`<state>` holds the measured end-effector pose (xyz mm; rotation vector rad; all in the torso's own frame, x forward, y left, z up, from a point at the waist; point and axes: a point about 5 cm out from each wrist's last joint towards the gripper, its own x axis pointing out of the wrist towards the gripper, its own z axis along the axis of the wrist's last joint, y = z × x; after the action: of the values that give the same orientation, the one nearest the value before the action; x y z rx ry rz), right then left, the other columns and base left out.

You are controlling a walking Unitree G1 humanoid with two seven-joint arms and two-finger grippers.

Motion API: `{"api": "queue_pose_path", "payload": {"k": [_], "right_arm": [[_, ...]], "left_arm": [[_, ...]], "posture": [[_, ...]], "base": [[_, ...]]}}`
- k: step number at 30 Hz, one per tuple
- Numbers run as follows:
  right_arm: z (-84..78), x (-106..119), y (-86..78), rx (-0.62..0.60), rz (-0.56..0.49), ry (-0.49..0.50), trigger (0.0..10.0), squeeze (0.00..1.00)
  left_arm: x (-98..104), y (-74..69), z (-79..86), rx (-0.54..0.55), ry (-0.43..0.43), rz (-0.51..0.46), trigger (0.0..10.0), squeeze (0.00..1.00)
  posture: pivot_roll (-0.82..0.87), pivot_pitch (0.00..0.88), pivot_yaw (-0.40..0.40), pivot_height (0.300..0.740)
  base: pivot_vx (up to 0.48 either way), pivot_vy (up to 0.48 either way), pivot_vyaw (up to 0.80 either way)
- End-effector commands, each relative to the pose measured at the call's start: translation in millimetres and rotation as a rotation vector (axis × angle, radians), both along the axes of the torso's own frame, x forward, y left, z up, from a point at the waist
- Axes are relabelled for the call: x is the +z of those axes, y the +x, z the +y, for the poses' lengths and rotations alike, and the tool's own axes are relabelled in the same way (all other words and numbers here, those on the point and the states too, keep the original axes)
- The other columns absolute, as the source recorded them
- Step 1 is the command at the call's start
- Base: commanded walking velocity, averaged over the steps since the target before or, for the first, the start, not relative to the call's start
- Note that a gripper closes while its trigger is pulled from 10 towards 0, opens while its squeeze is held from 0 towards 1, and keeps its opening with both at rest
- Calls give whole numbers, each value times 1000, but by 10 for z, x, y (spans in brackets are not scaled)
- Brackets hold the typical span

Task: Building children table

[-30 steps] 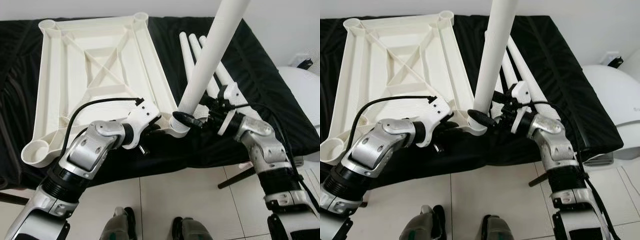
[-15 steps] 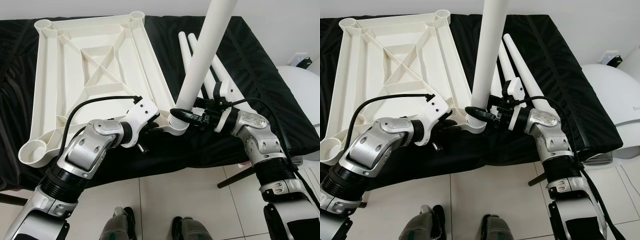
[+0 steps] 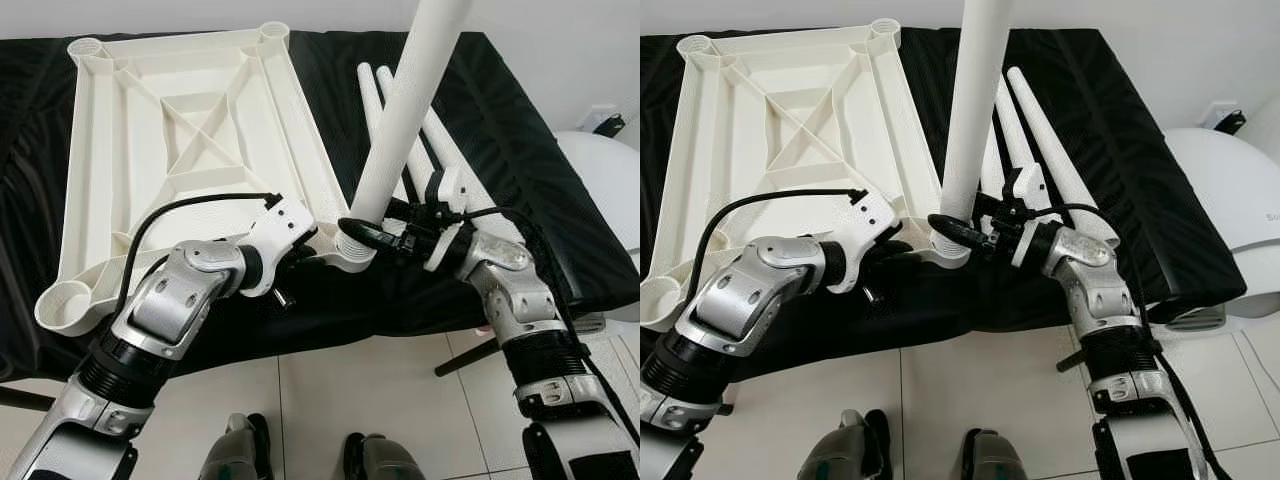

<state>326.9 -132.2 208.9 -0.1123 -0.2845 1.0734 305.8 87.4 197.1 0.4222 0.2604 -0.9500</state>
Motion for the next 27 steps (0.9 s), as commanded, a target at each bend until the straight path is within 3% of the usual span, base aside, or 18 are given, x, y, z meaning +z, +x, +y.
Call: {"api": "queue_pose_path", "payload": {"k": [1, 7, 14, 27], "right_arm": [[-121, -73, 18, -118, 39, 47, 0, 0], [-112, -96, -9, -235, 26, 109, 0, 0], [-103, -110, -20, -286, 22, 126, 0, 0], [54, -176, -144, -404, 34, 183, 0, 0]], "left_arm": [[92, 1, 56, 49, -11, -60, 10000, 0], [95, 1, 51, 48, -13, -58, 10000, 0], [97, 2, 54, 50, -14, -58, 10000, 0], [119, -3, 68, 55, -15, -63, 10000, 0]], "posture": [[-22, 192, -16, 740], [-26, 198, -15, 740], [-25, 200, -15, 740], [-21, 207, -15, 740]], "base": [[0, 0, 0], [0, 0, 0], [0, 0, 0], [0, 0, 0]]}}
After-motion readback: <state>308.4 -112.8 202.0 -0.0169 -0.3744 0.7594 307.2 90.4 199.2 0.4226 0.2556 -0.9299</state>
